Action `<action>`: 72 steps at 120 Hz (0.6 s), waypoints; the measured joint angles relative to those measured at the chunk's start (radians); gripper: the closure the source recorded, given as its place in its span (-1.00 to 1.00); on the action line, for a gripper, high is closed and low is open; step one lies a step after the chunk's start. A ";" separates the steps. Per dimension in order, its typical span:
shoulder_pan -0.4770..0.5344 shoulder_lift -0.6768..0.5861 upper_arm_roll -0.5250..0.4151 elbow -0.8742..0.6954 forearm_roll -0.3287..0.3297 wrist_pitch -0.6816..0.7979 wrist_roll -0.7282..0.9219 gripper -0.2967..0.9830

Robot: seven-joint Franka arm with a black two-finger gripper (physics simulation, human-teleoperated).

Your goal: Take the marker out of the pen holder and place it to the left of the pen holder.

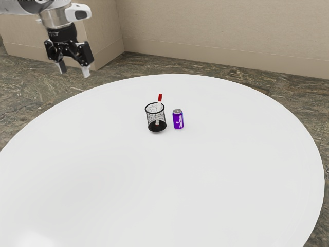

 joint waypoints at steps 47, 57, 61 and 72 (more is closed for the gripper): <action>0.016 0.245 -0.109 0.207 -0.087 0.082 0.004 -0.51; 0.057 0.317 -0.107 0.211 -0.122 0.144 0.000 -0.51; 0.058 0.349 -0.126 0.218 -0.130 0.173 0.001 -0.51; 0.052 0.409 -0.201 0.255 -0.143 0.249 0.006 -0.51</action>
